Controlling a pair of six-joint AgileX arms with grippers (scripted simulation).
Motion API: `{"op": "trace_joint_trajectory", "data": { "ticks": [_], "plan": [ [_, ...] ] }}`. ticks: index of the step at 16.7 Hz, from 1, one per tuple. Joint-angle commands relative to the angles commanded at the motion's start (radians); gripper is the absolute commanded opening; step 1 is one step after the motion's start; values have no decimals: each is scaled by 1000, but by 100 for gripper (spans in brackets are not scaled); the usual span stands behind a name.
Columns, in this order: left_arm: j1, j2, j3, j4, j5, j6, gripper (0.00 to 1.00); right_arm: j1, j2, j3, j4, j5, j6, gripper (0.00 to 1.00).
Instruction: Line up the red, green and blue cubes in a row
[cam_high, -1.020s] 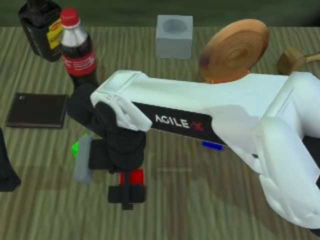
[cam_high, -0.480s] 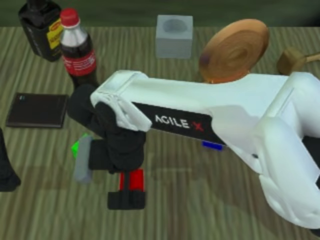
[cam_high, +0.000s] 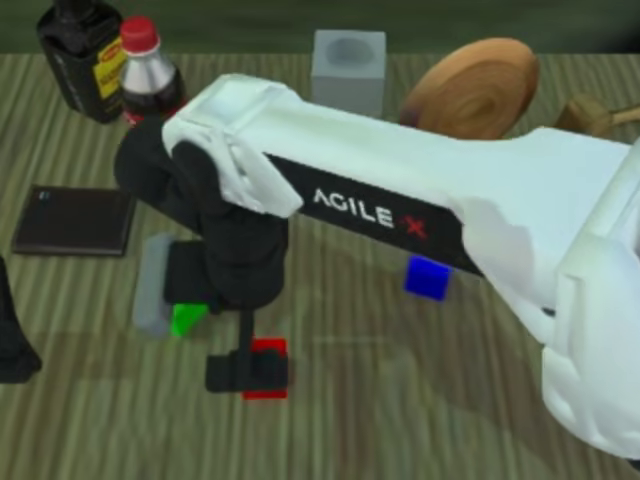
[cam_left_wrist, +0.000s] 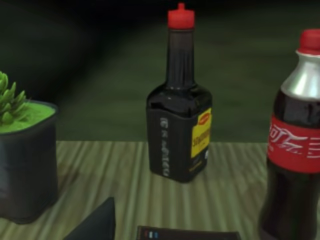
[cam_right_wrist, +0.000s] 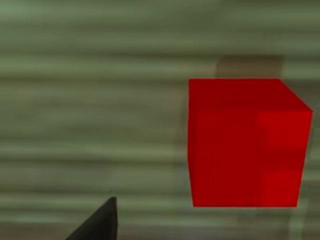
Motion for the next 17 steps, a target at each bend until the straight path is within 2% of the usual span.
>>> {"op": "trace_joint_trajectory", "data": {
  "ticks": [6, 9, 13, 17],
  "plan": [
    [0, 0, 0, 0, 0, 0, 100, -4, -5, 24, -24, 0, 0, 100],
    [-12, 47, 46, -30, 2, 9, 100, -30, -65, -27, 17, -5, 13, 100],
    [-50, 229, 208, -137, 3, 41, 100, -128, -290, -212, 160, -20, 69, 100],
    [-103, 549, 438, -302, 1, 89, 100, -285, -677, -531, 375, -41, 169, 100]
  ]
}}
